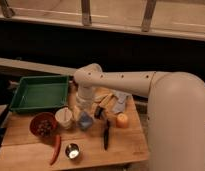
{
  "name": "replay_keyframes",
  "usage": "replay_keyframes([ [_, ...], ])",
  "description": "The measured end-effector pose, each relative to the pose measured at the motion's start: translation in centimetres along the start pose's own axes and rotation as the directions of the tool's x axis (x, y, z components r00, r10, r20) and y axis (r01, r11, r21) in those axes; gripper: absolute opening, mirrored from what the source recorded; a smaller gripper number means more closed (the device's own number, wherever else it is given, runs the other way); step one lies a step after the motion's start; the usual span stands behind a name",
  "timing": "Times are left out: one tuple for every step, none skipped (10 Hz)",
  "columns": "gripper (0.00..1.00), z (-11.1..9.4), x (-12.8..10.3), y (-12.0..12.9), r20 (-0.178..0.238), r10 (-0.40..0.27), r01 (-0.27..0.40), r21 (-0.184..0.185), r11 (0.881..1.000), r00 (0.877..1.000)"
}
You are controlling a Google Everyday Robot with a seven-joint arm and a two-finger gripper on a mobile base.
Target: Place sponge in plastic cup
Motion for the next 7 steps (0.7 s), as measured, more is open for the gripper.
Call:
replay_keyframes([
  [0.66,0.07,-0.12,0.09,0.001,-0.005,0.005,-0.003,1.0,1.0],
  [0.66,0.07,-0.19,0.15,0.003,-0.007,0.007,-0.004,1.0,1.0],
  [0.66,-0.13,-0.31,0.26,0.005,-0.01,0.01,0.0,1.0,1.0],
  [0.66,-0.54,-0.52,0.47,0.012,-0.013,0.013,0.01,1.0,1.0],
  [0.66,-0.47,-0.48,0.4,0.011,-0.011,0.011,0.011,1.0,1.0],
  [0.66,-0.47,-0.48,0.44,0.01,-0.011,0.011,0.011,1.0,1.0],
  [0.66,-0.47,-0.44,0.38,0.01,-0.01,0.01,0.011,1.0,1.0],
])
